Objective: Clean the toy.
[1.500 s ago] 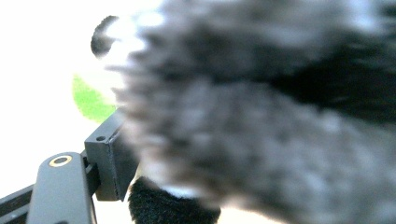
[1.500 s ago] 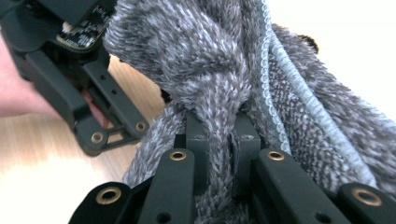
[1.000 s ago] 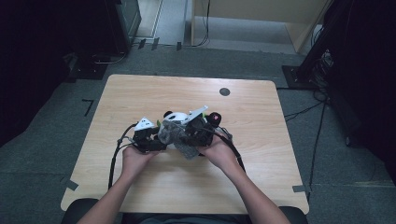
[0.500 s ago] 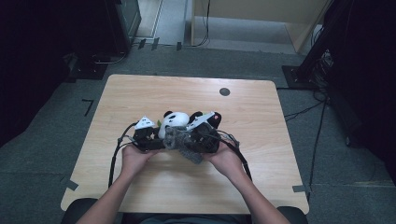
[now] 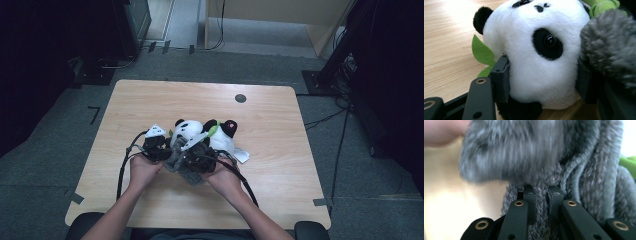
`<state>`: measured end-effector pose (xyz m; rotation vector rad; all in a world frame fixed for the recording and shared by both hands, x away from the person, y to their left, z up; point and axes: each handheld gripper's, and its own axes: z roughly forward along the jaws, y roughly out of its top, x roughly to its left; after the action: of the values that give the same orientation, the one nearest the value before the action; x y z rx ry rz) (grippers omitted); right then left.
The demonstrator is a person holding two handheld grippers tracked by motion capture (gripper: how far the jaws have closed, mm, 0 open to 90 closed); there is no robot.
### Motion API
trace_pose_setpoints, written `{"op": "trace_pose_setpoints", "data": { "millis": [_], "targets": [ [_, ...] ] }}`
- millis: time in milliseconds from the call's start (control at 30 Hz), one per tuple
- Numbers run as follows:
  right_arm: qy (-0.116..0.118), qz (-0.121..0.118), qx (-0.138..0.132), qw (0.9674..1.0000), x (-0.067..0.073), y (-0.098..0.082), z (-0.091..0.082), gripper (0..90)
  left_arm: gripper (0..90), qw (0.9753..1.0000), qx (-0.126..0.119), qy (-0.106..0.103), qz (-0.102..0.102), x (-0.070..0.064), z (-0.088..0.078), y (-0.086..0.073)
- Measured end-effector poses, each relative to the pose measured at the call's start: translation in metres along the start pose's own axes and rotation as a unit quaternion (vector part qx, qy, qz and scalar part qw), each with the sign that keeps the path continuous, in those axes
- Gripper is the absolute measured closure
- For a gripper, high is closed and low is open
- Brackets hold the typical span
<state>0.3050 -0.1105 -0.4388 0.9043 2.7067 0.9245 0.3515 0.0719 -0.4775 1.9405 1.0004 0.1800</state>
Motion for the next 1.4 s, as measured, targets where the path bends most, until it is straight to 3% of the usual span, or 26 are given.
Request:
{"op": "trace_pose_setpoints", "data": {
  "millis": [67, 200, 367, 567, 967, 1400],
  "targets": [
    [-0.026, -0.020, 0.003, 0.9995, 0.002, 0.000, 0.007, 82.1, 39.2, 1.0000, 0.000, 0.000, 0.000, 0.000, 0.000, 0.000],
    [-0.066, -0.037, 0.009, 0.9971, 0.004, -0.004, 0.013, 82.1, 39.1, 1.0000, 0.000, 0.001, 0.002, 0.000, 0.000, 0.000],
    [-0.085, -0.033, -0.010, 0.9958, 0.003, -0.018, 0.008, 82.2, 39.0, 1.0000, 0.002, 0.004, 0.003, -0.001, 0.000, 0.000],
    [-0.075, -0.027, -0.037, 0.9961, -0.004, -0.038, 0.000, 82.3, 39.0, 1.0000, 0.003, 0.004, 0.006, -0.001, 0.001, 0.000],
    [-0.071, -0.016, -0.058, 0.9957, -0.013, -0.067, -0.019, 82.2, 39.2, 1.0000, 0.005, 0.002, 0.004, -0.002, 0.001, 0.001],
    [-0.078, 0.008, -0.063, 0.9949, -0.027, -0.097, -0.045, 82.0, 39.4, 1.0000, 0.007, 0.002, 0.007, -0.002, 0.001, 0.000]
  ]
}}
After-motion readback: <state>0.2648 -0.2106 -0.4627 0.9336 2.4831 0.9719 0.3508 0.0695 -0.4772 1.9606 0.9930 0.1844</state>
